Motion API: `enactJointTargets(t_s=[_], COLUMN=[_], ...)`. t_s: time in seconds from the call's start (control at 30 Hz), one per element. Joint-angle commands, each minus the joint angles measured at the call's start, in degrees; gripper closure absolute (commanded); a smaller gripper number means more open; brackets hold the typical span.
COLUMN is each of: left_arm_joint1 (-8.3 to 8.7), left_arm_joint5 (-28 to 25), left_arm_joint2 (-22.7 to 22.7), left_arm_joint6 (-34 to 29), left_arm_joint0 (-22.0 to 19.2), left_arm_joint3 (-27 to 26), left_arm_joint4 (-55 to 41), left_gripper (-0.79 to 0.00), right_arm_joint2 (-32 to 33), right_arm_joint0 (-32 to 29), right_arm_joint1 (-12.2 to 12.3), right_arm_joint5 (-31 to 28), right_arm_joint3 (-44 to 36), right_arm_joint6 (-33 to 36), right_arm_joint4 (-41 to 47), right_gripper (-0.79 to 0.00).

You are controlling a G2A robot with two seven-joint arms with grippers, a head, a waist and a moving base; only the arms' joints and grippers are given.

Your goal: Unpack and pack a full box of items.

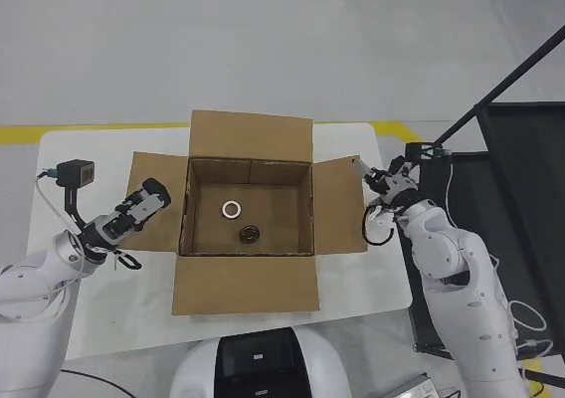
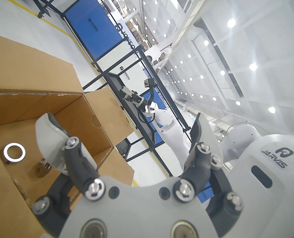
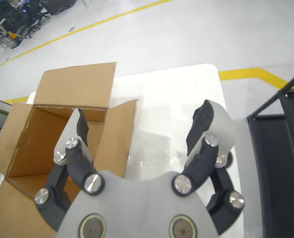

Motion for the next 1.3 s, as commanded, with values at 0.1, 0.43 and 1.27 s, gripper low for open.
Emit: enactJointTargets(t_s=[0.1,0.43,1.27], left_arm_joint1=[0.0,0.0,0.0], left_arm_joint5=[0.0,0.0,0.0], left_arm_joint2=[0.0,0.0,0.0], left_arm_joint6=[0.0,0.0,0.0], left_arm_joint0=[0.0,0.0,0.0], left_arm_joint3=[0.0,0.0,0.0], left_arm_joint4=[0.0,0.0,0.0], left_gripper=[-0.785,-0.785,-0.785], right_arm_joint2=[-5.3,-20.2,-28.6], right_arm_joint0=[2.3,10.6,17.1], right_arm_joint1=[0.1,-1.0,-2.5], right_arm_joint5=[-3.4,-4.3,-1.2], right_arm_joint3=[-0.3,7.0,14.5], right_arm_joint6=[6.7,13.8,16.5], right_arm_joint4=[-1.4,-8.6,-13.2], right_gripper=[-0.785,-0.785,-0.785])
